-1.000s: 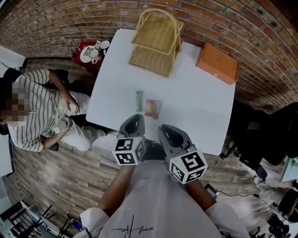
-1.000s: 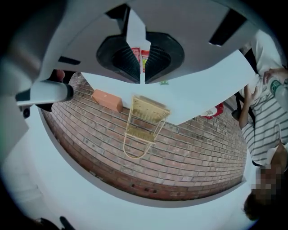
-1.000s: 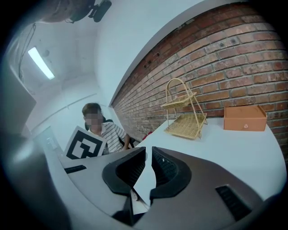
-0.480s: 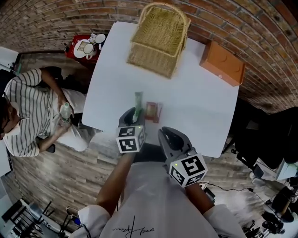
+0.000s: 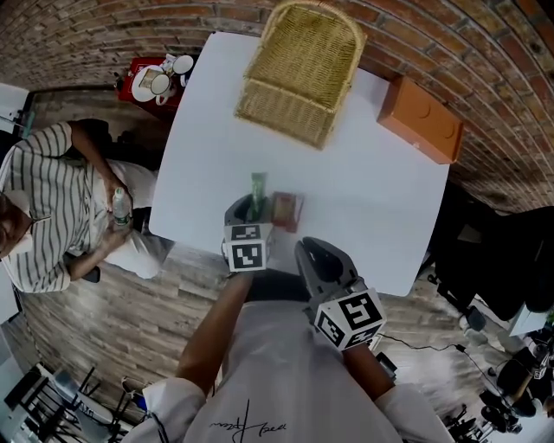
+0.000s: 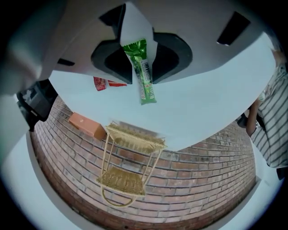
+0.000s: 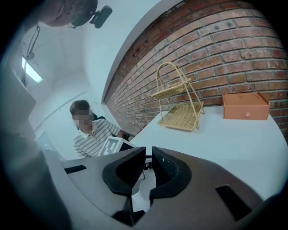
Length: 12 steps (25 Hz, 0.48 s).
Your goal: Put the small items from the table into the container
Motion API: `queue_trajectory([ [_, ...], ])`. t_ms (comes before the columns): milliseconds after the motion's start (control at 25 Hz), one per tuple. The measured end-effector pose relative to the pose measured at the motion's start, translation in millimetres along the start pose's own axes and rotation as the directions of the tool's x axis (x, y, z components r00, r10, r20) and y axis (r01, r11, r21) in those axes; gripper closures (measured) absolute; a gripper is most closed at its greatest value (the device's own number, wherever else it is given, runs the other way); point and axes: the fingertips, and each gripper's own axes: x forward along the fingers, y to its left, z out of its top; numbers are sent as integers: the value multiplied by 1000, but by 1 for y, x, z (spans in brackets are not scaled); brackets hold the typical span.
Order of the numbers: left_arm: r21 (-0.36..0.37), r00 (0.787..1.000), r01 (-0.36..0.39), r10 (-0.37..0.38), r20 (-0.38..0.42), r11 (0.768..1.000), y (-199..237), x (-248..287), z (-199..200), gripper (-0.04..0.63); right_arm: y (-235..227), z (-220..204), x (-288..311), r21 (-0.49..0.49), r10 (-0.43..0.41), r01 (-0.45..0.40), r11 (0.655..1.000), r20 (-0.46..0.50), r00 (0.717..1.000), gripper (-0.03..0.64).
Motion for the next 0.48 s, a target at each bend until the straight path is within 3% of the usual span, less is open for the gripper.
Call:
queue_trajectory([
  [240, 15, 1000, -22, 22, -14, 1000, 5, 0, -1, 478, 1, 1, 4, 4, -1, 1, 1000, 0, 1000, 594],
  [480, -3, 1000, -6, 6, -6, 1000, 7, -1, -1, 546, 2, 1, 2, 5, -9, 9, 1000, 11, 1000, 594],
])
